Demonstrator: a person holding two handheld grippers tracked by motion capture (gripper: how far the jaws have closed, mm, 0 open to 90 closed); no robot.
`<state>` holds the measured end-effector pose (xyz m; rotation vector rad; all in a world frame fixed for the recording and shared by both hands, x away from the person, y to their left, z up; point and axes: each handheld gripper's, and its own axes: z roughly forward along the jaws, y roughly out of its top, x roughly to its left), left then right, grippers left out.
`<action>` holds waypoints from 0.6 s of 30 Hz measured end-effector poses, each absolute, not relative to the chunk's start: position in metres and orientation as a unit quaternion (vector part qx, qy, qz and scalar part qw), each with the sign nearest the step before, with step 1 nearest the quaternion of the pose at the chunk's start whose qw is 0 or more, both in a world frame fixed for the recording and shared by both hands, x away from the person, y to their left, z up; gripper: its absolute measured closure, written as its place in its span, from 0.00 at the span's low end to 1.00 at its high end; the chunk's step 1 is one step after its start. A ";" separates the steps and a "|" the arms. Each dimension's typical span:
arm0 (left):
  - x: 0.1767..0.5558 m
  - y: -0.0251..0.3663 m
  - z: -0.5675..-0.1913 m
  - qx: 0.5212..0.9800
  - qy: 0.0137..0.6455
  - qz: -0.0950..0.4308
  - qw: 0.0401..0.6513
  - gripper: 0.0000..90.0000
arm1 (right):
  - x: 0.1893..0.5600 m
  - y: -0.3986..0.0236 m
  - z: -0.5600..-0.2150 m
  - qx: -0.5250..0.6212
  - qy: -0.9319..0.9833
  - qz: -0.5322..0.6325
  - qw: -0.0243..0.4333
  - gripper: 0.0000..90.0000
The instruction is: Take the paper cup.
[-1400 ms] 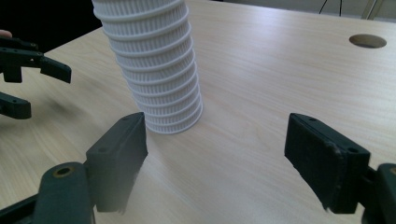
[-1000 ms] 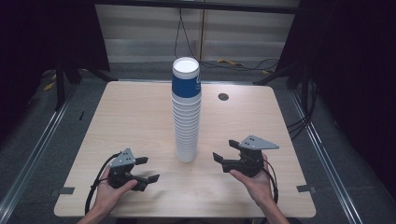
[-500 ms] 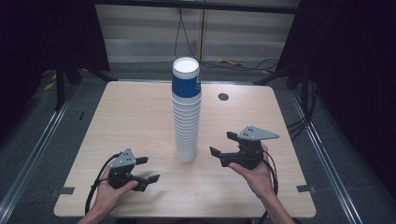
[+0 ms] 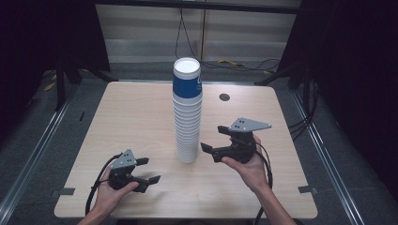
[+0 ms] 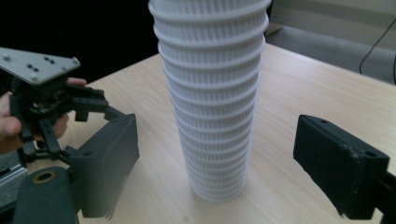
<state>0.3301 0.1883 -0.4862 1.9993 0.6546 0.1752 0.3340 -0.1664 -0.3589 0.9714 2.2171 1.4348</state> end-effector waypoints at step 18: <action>0.331 0.189 -0.487 0.823 0.274 0.074 0.493 0.19 | 0.341 -0.161 -0.317 0.315 0.766 0.535 0.167 0.16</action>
